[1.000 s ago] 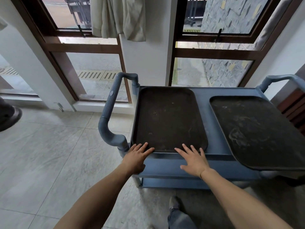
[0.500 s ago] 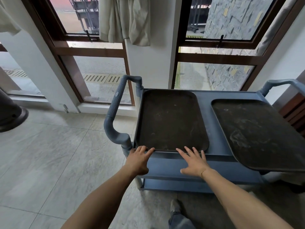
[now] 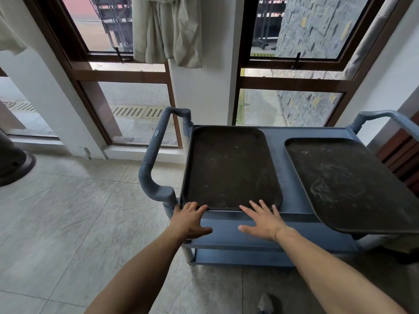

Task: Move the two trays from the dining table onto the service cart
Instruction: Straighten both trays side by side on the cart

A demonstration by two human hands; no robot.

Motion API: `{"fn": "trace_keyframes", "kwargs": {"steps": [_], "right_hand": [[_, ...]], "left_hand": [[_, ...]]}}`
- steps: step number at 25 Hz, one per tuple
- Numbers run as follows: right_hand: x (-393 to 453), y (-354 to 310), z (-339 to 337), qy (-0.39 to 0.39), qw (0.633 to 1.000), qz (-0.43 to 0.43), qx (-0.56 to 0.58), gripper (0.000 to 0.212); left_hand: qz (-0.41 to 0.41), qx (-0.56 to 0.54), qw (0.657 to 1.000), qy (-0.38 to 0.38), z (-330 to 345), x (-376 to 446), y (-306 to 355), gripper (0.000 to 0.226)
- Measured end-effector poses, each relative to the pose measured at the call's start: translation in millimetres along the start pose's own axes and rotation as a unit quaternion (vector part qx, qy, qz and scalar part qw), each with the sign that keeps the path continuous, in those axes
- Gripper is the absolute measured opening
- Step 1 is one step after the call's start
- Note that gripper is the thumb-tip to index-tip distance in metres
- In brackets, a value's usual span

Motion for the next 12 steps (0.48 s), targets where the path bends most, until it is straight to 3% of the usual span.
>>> {"fn": "trace_keyframes", "kwargs": {"steps": [6, 12], "right_hand": [[-8, 31, -33, 0.065, 0.998, -0.006, -0.002, 0.079], [-31, 116, -53, 0.095, 0.995, 0.006, -0.003, 0.081]], "left_hand": [[-0.008, -0.048, 0.999, 0.025, -9, 15, 28, 0.090], [0.015, -0.053, 0.997, 0.060, -32, 41, 110, 0.091]]}}
Point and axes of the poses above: each hand's wrist, its own x-axis towards the middle knuckle, its own z-axis out of the palm, y = z × x, the point moved 7 cm from there along x, towards the middle knuckle, and after that the axes turned 2 degrees about -y, right-handed, at the moved point
